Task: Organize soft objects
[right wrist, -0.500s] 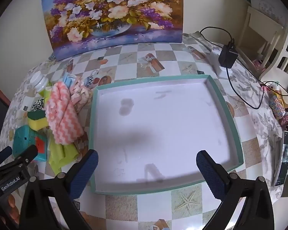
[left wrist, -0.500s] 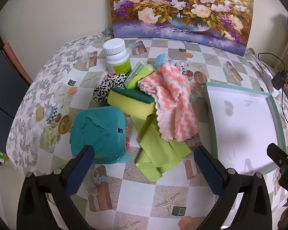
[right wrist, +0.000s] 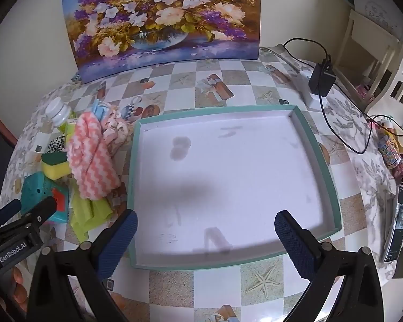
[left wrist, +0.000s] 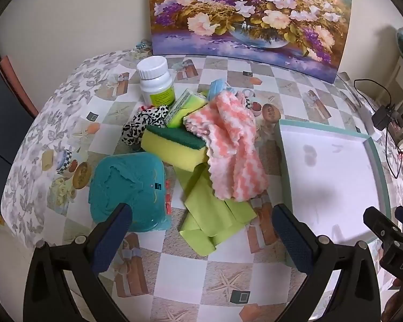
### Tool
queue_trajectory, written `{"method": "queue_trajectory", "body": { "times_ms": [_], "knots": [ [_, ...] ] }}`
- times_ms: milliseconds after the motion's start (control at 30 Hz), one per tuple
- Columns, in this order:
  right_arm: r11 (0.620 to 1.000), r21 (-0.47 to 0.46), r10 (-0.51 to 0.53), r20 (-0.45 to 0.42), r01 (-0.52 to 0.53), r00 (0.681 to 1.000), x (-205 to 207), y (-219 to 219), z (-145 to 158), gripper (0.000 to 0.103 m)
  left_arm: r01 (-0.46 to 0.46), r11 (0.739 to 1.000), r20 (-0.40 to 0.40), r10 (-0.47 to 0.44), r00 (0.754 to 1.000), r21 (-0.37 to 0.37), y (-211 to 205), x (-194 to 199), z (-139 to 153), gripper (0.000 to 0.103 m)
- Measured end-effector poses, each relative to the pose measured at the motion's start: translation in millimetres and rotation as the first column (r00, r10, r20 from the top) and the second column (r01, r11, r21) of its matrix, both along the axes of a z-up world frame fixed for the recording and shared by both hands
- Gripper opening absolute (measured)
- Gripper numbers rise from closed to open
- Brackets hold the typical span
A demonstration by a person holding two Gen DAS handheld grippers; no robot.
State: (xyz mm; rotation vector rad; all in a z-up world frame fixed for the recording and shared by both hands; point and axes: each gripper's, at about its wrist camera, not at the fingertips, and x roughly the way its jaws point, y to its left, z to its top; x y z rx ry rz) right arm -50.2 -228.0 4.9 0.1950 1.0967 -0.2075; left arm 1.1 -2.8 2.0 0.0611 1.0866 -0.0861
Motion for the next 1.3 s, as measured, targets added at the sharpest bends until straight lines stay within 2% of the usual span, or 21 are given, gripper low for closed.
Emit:
{"method": "queue_trajectory", "body": {
  "times_ms": [400, 833, 1300],
  "knots": [
    [1.000, 0.004, 0.010, 0.002, -0.010, 1.000, -1.0, 1.7, -0.2, 0.103, 0.015, 0.998, 0.024, -0.013, 1.000, -0.065, -1.1, 0.8, 1.0, 0.103],
    [1.000, 0.007, 0.024, -0.007, -0.024, 1.000, -0.1, 3.4, -2.2, 0.103, 0.015, 0.997, 0.047, -0.011, 0.999, -0.073, -1.4, 0.0, 1.7, 0.103],
    [1.000, 0.016, 0.006, -0.001, -0.006, 1.000, -1.0, -0.7, -2.3, 0.103, 0.031, 0.998, 0.005, -0.030, 1.000, -0.054, -2.4, 2.0, -2.9, 0.103]
  ]
}}
